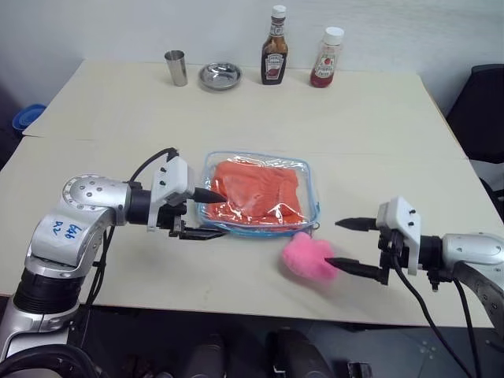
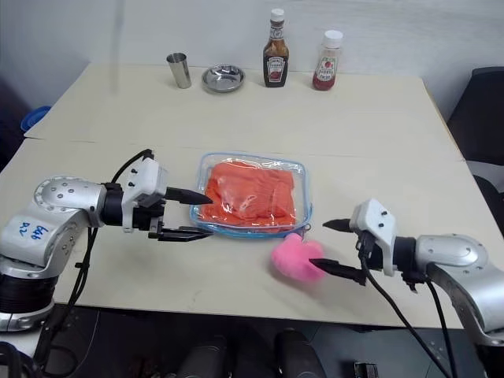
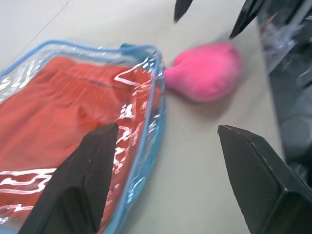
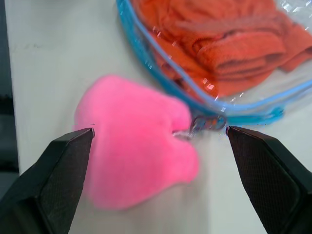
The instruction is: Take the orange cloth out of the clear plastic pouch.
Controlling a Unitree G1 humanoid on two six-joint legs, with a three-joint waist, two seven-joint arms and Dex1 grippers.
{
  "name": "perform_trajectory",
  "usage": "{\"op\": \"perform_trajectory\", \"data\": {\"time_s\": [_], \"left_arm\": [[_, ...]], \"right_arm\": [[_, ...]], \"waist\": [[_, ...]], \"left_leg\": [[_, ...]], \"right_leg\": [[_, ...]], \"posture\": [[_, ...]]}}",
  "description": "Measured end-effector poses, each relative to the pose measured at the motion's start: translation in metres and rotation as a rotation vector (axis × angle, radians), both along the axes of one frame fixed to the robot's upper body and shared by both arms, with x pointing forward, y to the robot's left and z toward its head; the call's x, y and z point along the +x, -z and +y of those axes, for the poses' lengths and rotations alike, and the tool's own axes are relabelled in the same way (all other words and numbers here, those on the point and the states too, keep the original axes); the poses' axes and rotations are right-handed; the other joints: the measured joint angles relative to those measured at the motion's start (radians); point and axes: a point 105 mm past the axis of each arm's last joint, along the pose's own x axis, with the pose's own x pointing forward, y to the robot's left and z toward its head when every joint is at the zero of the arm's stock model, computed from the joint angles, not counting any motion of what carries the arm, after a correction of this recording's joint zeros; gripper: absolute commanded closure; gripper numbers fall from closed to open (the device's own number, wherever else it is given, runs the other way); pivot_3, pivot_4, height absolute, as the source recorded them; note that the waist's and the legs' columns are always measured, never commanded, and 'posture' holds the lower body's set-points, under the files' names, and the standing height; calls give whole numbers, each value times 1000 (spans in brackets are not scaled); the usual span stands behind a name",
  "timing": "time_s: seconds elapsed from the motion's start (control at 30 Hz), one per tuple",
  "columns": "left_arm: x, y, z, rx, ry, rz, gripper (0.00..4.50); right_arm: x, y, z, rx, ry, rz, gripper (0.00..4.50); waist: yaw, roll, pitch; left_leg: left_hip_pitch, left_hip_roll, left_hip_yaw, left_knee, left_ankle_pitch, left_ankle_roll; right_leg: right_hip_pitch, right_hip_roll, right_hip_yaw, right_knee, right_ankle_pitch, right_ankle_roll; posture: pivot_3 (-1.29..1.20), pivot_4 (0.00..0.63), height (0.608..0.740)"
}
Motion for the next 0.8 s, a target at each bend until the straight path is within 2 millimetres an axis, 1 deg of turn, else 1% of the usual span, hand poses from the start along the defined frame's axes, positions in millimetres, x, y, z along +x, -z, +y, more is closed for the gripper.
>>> {"op": "perform_trajectory", "data": {"time_s": [0.07, 0.17, 0.37, 0.4, 0.53, 0.7, 0.8], "left_arm": [[-1, 0, -1, -2, 8, 7, 1044], [-2, 4, -4, 8, 24, 12, 1014], [-2, 7, -7, 15, 29, 13, 1014], [-2, 7, -7, 15, 29, 9, 1014], [-1, 5, -9, 16, 34, -4, 1014], [-1, 6, -10, 21, 40, -9, 1014], [-2, 10, -13, 35, 56, -11, 1014]], "right_arm": [[-7, 4, 3, 1, -24, 28, 0], [-12, 13, 4, -7, -30, 59, 603], [-15, 30, 13, -2, -24, 99, 2626], [-16, 34, 15, 1, -29, 112, 3033], [-18, 36, 19, 23, -38, 130, 4463], [-21, 27, 44, 131, -74, 147, 4463], [-15, 26, 56, 160, -70, 146, 4463]], "waist": [[-1, 0, 0], [-5, 0, 0], [-1, 0, 0], [-1, 0, 0], [-3, 0, 0], [-3, 0, 0], [-2, 0, 0]], "left_leg": [[1, 0, 0, 0, 0, 0], [2, 0, 0, 0, 0, 0], [2, 0, 0, 0, 0, 0], [2, 0, 0, 0, 0, 0], [2, 0, 0, 0, 0, 0], [2, 0, 0, 0, 0, 0], [2, 0, 0, 0, 0, 0]], "right_leg": [[0, 0, 0, -1, 0, 0], [1, 0, 0, -2, 0, 0], [1, 0, 1, -2, 0, 0], [1, 0, 1, -2, 0, 0], [1, 0, 1, -2, 0, 0], [1, 0, 1, -2, 0, 0], [1, 0, 1, -2, 0, 0]], "posture": [[0, 150, 740], [0, 150, 740], [0, 150, 740], [0, 150, 740], [0, 150, 740], [0, 150, 740], [0, 150, 740]]}}
